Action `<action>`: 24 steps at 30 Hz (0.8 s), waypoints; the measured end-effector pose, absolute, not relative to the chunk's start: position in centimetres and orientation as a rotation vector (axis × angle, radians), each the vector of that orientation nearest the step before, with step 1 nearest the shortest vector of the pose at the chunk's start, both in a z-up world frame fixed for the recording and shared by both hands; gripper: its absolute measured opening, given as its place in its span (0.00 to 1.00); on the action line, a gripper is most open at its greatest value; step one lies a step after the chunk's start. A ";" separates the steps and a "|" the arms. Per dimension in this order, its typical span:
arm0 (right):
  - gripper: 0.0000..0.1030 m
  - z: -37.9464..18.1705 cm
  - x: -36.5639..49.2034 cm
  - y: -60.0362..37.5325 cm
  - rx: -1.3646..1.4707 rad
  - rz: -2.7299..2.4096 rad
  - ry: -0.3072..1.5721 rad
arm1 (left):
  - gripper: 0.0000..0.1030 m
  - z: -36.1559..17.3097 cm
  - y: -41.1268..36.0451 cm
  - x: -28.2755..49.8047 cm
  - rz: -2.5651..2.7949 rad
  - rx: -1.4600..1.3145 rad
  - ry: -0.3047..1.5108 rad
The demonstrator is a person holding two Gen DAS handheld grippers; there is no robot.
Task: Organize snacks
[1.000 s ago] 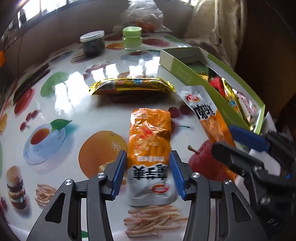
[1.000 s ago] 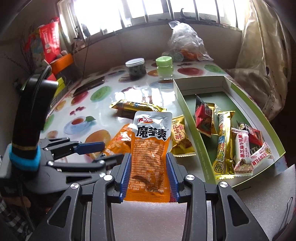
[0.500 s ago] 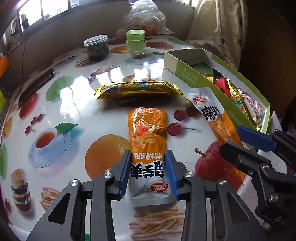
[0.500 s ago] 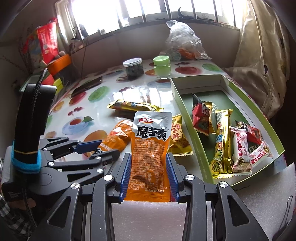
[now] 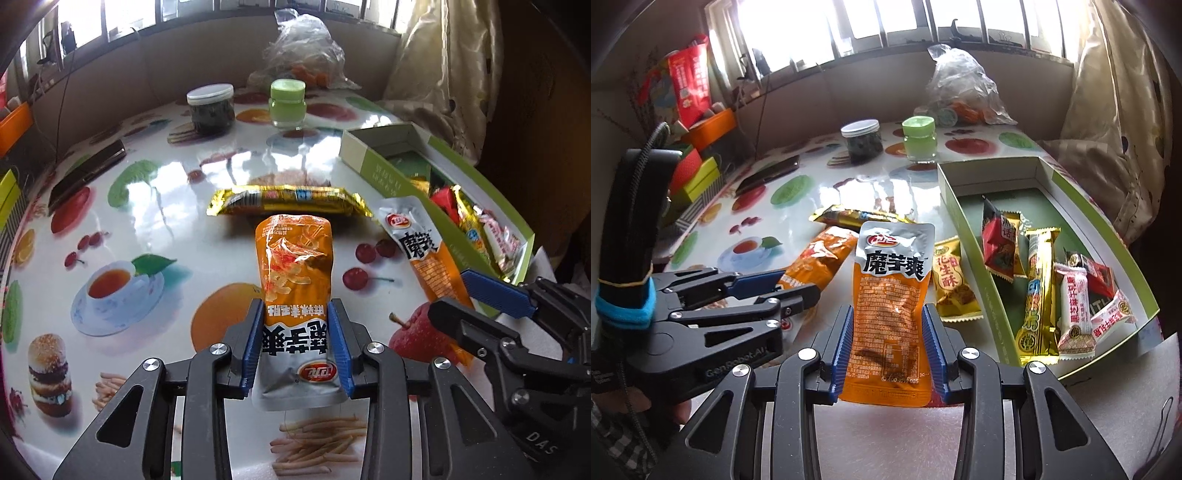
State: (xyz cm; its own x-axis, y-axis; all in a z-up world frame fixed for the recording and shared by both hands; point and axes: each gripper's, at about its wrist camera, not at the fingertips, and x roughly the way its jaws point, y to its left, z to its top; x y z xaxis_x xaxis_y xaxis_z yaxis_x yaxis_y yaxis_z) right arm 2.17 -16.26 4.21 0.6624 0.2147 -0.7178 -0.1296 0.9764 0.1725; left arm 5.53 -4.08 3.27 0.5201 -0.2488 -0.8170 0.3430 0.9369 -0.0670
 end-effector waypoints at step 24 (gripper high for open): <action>0.35 7.9 2.2 -18.5 0.124 0.142 0.739 | 0.36 7.4 -5.6 6.5 -0.413 0.074 0.879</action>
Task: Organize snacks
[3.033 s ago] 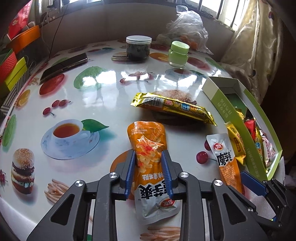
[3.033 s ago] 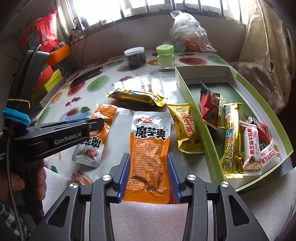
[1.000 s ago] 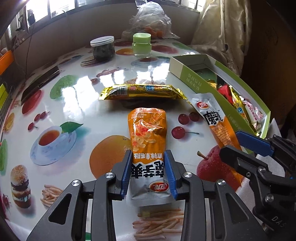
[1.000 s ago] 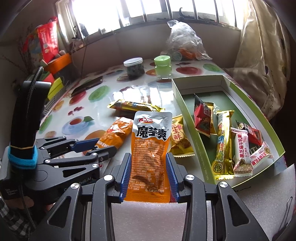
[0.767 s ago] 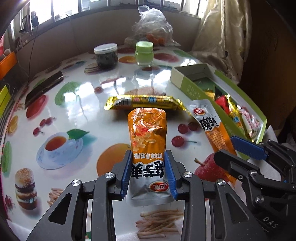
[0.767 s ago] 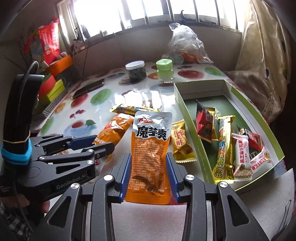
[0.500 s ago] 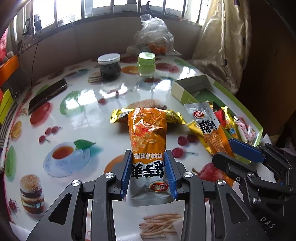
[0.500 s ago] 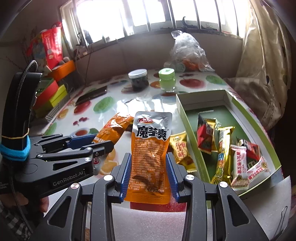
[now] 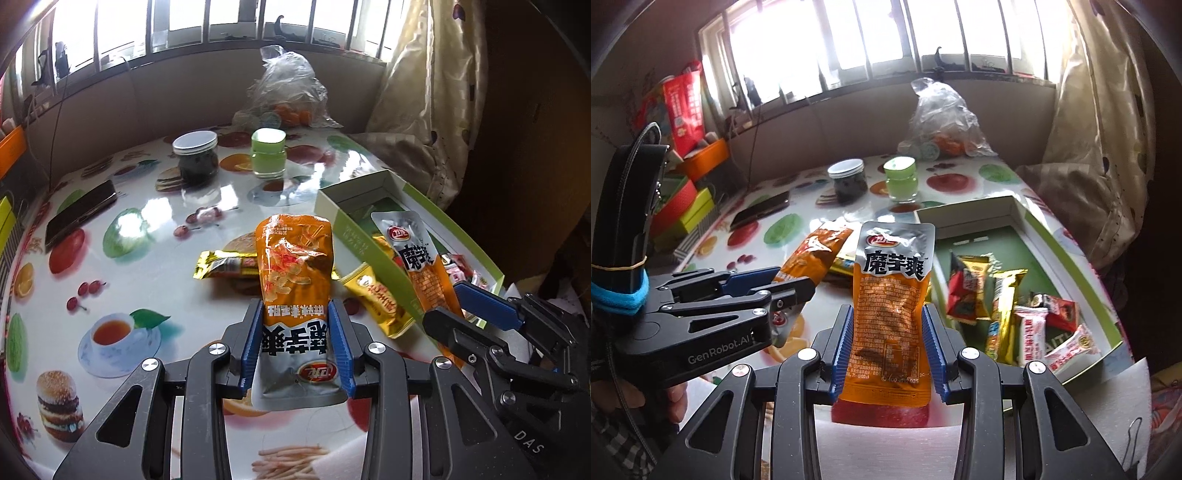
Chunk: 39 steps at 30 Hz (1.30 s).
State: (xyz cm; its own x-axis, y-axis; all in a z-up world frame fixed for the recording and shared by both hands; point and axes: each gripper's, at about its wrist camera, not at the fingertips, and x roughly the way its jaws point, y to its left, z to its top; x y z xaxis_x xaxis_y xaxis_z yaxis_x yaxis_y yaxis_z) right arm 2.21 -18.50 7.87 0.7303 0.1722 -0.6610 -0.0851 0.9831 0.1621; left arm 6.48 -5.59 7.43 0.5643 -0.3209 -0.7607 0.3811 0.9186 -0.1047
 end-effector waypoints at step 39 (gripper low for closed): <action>0.35 5.5 2.1 -28.1 0.188 -0.081 0.791 | 0.37 6.3 -15.5 9.5 -0.559 0.077 0.946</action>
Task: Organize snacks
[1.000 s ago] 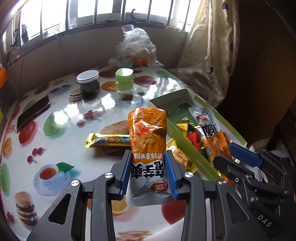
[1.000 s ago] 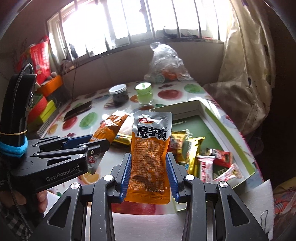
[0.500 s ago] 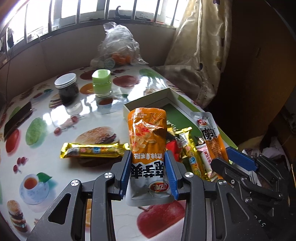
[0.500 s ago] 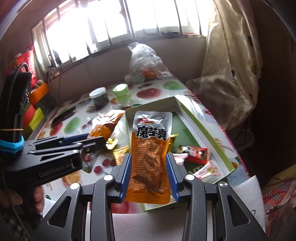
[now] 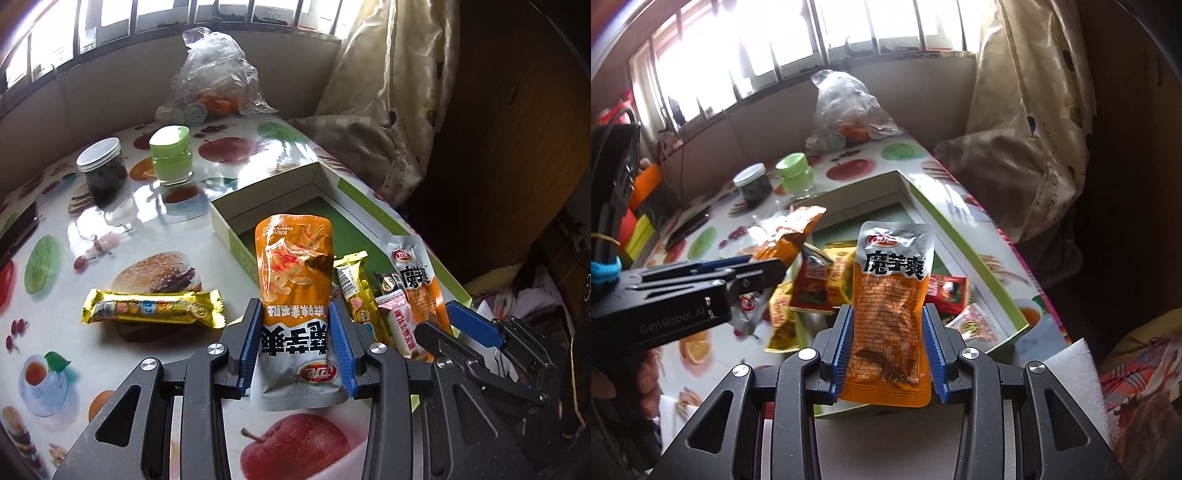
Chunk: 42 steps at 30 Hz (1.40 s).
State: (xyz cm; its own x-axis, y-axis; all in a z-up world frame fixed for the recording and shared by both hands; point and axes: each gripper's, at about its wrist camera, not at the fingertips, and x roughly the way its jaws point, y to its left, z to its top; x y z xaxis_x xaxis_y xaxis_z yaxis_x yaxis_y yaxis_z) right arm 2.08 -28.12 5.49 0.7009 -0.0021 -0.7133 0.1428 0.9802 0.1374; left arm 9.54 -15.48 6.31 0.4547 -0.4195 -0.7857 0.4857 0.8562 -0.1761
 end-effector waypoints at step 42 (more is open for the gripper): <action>0.42 3.7 4.3 -29.5 0.160 -0.120 0.801 | 0.43 4.9 -19.8 13.8 -0.526 0.077 0.987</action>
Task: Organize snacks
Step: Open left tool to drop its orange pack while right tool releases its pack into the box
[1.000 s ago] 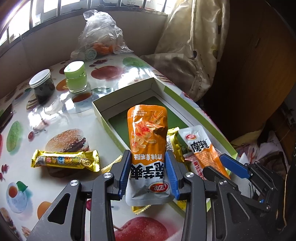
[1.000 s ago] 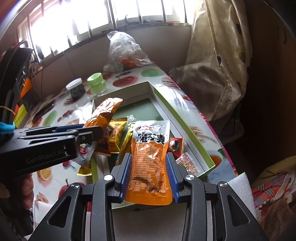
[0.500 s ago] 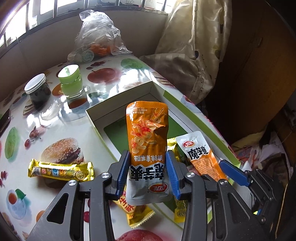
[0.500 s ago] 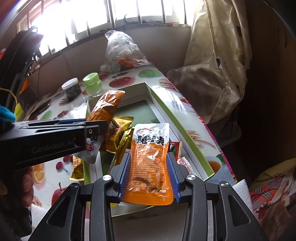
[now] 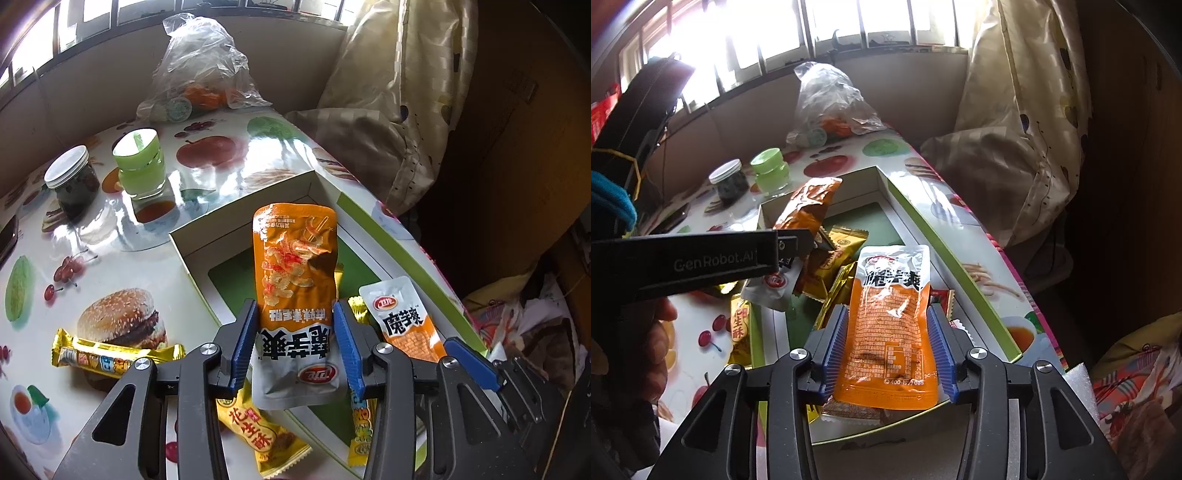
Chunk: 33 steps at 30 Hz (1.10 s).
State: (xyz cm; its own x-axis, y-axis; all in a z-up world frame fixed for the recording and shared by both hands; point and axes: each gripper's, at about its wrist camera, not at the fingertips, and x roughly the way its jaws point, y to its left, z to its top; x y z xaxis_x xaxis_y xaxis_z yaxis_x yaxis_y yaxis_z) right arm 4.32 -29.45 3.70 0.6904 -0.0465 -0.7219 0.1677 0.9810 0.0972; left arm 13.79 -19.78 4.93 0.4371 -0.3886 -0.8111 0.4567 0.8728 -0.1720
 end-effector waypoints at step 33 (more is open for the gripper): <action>0.50 4.7 3.7 -28.6 0.146 -0.160 0.785 | 0.46 6.7 -17.7 12.6 -0.544 0.023 0.955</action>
State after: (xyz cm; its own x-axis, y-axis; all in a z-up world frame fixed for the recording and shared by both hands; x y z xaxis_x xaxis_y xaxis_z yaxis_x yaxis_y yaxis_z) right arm 3.70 -28.59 4.72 0.6967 -0.0885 -0.7119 0.1970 0.9778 0.0713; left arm 12.64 -17.75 6.68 0.4545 -0.4309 -0.7796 0.4506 0.8662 -0.2160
